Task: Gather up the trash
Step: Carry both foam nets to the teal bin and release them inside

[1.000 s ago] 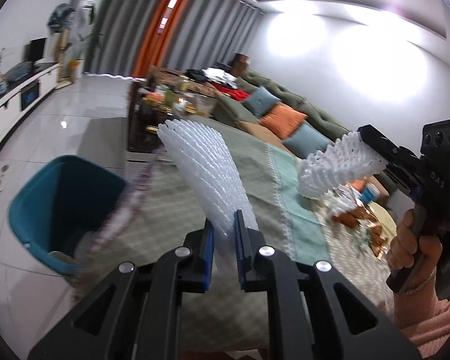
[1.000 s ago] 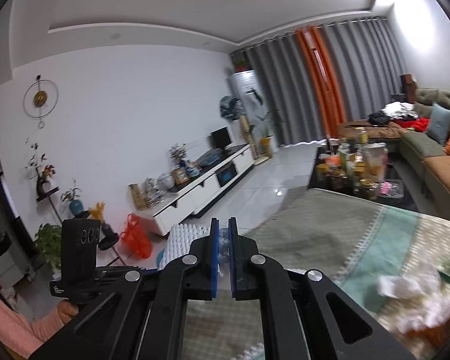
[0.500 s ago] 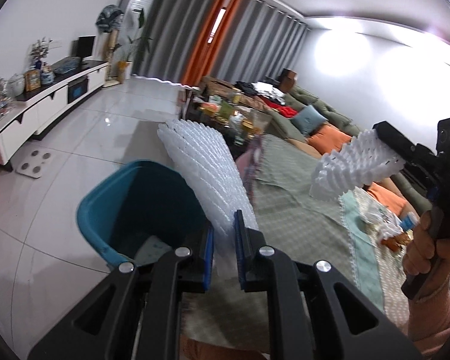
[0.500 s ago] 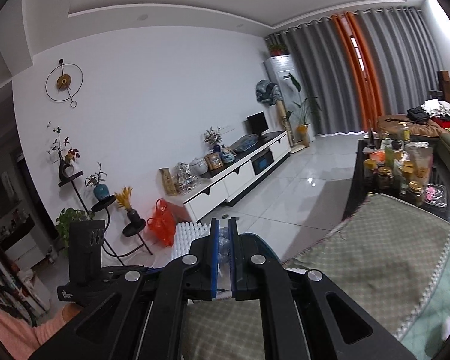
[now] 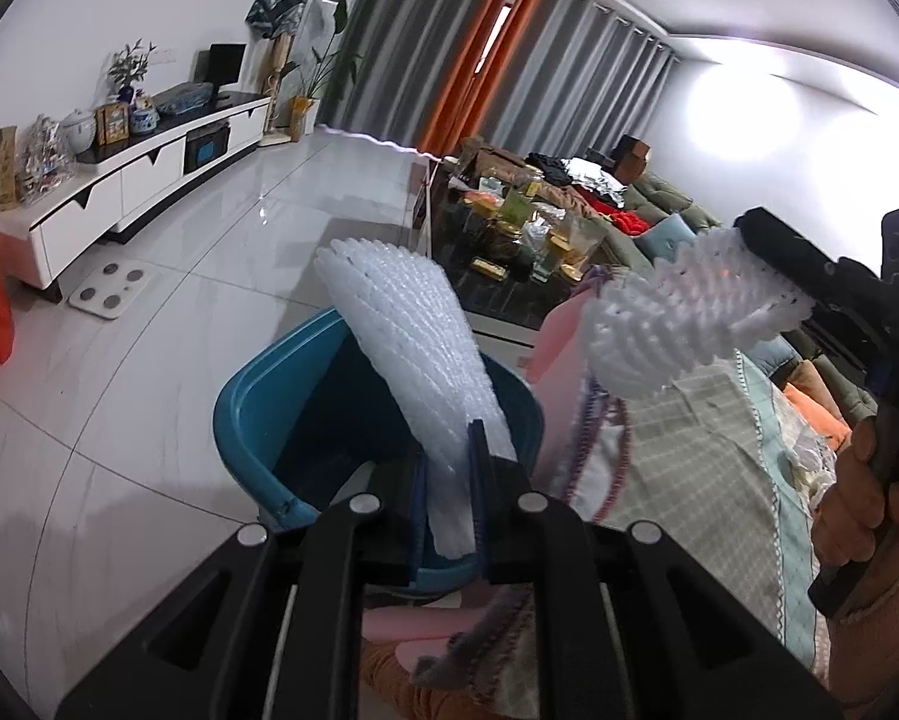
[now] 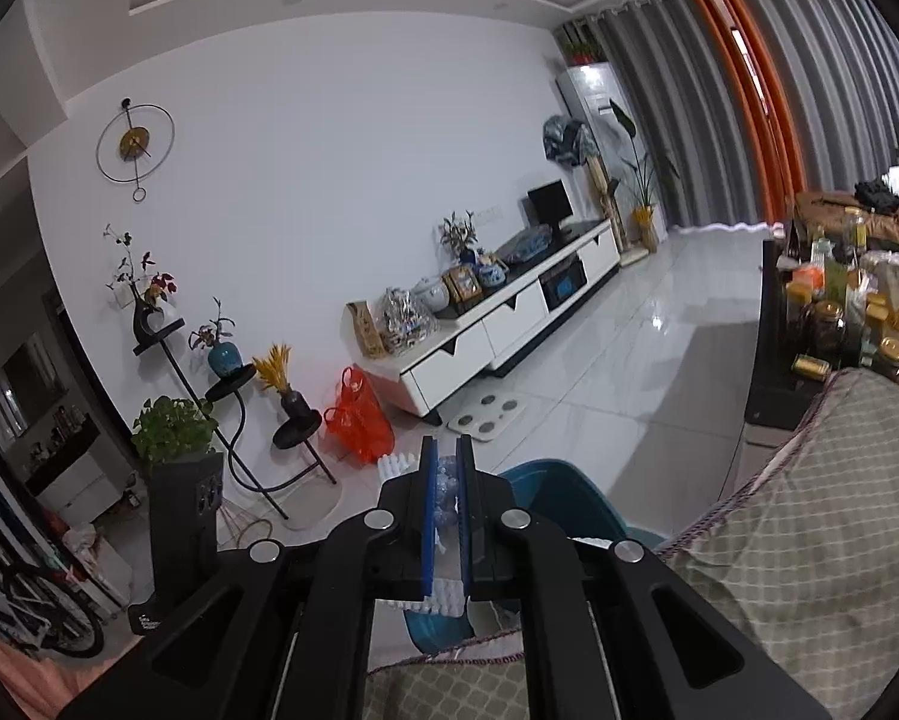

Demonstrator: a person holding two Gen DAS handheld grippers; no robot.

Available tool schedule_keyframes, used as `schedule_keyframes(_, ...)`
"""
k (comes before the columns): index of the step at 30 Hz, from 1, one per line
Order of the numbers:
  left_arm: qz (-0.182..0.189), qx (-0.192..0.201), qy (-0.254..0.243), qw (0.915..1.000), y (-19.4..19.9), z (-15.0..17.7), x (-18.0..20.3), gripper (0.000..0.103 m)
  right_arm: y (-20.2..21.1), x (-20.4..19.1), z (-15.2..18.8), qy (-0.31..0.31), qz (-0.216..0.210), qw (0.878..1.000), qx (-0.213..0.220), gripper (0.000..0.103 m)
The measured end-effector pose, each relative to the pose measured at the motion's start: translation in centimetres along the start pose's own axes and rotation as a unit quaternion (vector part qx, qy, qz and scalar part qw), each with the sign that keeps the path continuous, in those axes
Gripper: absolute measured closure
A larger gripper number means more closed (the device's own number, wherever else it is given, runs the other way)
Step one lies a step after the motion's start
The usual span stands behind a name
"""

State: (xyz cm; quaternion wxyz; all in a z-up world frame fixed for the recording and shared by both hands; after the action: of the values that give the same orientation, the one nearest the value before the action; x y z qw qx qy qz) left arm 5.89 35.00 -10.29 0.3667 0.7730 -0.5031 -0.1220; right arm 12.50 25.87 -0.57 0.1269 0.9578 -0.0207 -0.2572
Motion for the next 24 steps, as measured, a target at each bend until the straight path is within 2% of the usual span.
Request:
schedule_keyframes(8, -0.019, -0.019, 0.006, 0.9996, -2.0, 0.8, -0.8, 0.089, -2.9, 1.7, 0.7, -0.033, -0.007, 0.999, -0.017, 0.097)
schedule_keyframes(24, -0.04, -0.053, 0.008, 0.9978, -5.6, 1.8, -2.0, 0.088, -6.6, 4.7, 3.4, -0.07, 0.019, 0.995, -0.069, 0.097)
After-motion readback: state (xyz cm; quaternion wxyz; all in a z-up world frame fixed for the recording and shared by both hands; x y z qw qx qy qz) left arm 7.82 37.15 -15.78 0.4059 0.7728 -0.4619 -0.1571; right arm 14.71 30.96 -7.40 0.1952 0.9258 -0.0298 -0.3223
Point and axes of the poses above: each gripper's, at about its wrist camera, not at the fingertips, and y roughly against the way its jaws point, x to its right, z to its underside, the point moved 7 cm from there along -y, roughly the way its jaws point, and after that the axes turned 15 degrees about -z, right-handed, at the moved point
